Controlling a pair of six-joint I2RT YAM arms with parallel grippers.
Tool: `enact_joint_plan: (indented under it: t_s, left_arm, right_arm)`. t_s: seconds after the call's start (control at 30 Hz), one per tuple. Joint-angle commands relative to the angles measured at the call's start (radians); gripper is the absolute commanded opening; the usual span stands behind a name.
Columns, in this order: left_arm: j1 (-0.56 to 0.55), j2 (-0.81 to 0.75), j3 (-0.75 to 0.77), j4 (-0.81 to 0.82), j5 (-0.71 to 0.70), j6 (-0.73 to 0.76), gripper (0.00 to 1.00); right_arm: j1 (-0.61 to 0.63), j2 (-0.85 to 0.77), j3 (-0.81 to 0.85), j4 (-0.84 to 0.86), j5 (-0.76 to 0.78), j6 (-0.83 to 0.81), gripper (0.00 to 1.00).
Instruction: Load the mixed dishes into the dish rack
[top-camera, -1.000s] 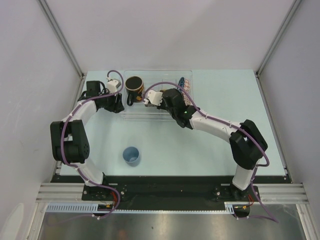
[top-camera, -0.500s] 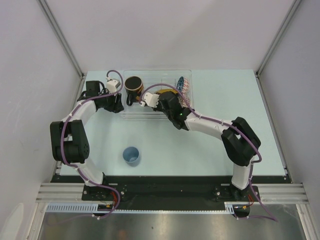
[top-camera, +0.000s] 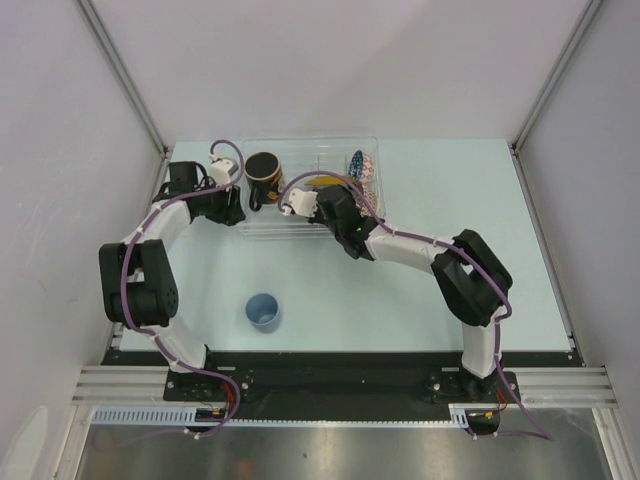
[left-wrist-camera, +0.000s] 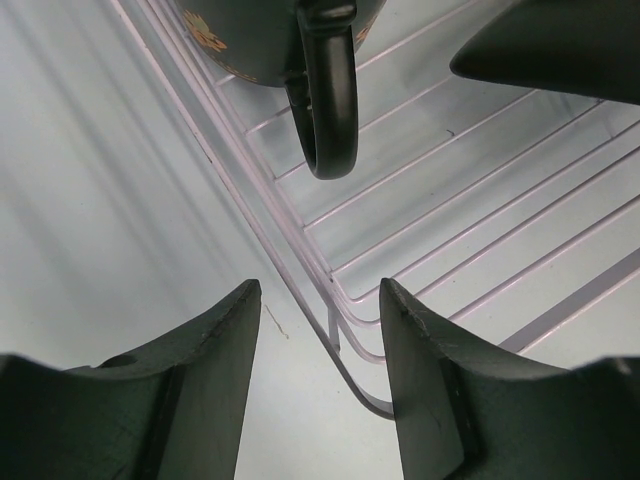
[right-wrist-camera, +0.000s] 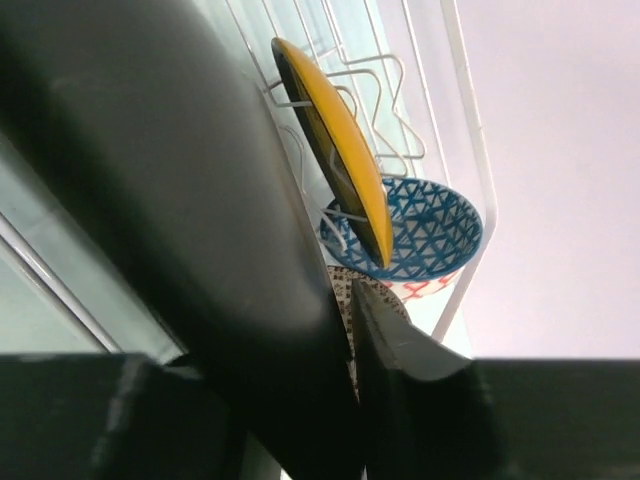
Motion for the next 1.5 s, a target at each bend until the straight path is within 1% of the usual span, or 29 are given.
enact_joint_plan:
  t_s: [0.0, 0.03, 0.07, 0.1, 0.33, 0.47, 0.7, 0.73, 0.8, 0.9, 1.03, 1.13, 1.23, 1.27, 1.47]
  left_arm:
    - [0.017, -0.025, -0.002, -0.064, -0.021, 0.014, 0.56]
    - [0.015, -0.025, -0.005, -0.064, -0.020, 0.014, 0.56]
    - [0.017, -0.026, -0.006, -0.065, -0.018, 0.014, 0.56]
    - [0.015, -0.028, -0.009, -0.064, -0.020, 0.014, 0.56]
    - [0.017, -0.033, -0.006, -0.064, -0.021, 0.012, 0.56]
    - [0.018, -0.031, 0.002, -0.073, -0.024, 0.014, 0.56]
    - [0.017, -0.034, 0.005, -0.107, 0.005, 0.026, 0.56]
    - [0.020, -0.036, 0.005, -0.133, 0.012, 0.040, 0.56]
    - [0.018, -0.040, 0.000, -0.168, 0.029, 0.058, 0.56]
    - [0.011, -0.060, -0.024, -0.246, 0.043, 0.141, 0.56]
    - [0.001, -0.108, -0.084, -0.309, 0.032, 0.199, 0.56]
    - [0.001, -0.129, -0.109, -0.322, 0.032, 0.208, 0.56]
    - [-0.003, -0.137, -0.118, -0.314, 0.034, 0.199, 0.56]
    - [-0.008, -0.135, -0.117, -0.312, 0.036, 0.195, 0.56]
    - [-0.017, -0.132, -0.100, -0.294, 0.043, 0.166, 0.56]
  right_arm:
    - [-0.001, 0.011, 0.005, 0.068, -0.023, 0.063, 0.22]
    - [-0.001, 0.008, 0.005, 0.072, -0.026, 0.060, 0.17]
    - [0.001, 0.004, 0.005, 0.084, -0.024, 0.059, 0.02]
    - [0.002, 0.000, 0.005, 0.090, -0.023, 0.053, 0.00]
    - [0.007, -0.042, 0.005, 0.102, -0.033, 0.026, 0.00]
    - [0.008, -0.087, 0.005, 0.070, -0.014, 0.002, 0.00]
    - [-0.018, -0.220, -0.015, -0.145, 0.005, 0.062, 0.00]
    - [-0.018, -0.237, -0.028, -0.145, 0.013, 0.066, 0.00]
    - [-0.018, -0.280, -0.052, -0.211, 0.014, 0.080, 0.00]
    - [-0.012, -0.338, -0.083, -0.249, 0.028, 0.100, 0.00]
    - [-0.012, -0.394, -0.100, -0.252, 0.040, 0.099, 0.00]
    - [-0.009, -0.389, -0.100, -0.222, 0.054, 0.068, 0.00]
    - [0.005, -0.388, -0.095, -0.159, 0.059, 0.011, 0.00]
    - [0.017, -0.385, -0.091, -0.115, 0.063, -0.025, 0.00]
    - [0.040, -0.380, -0.012, -0.132, 0.118, -0.095, 0.00]
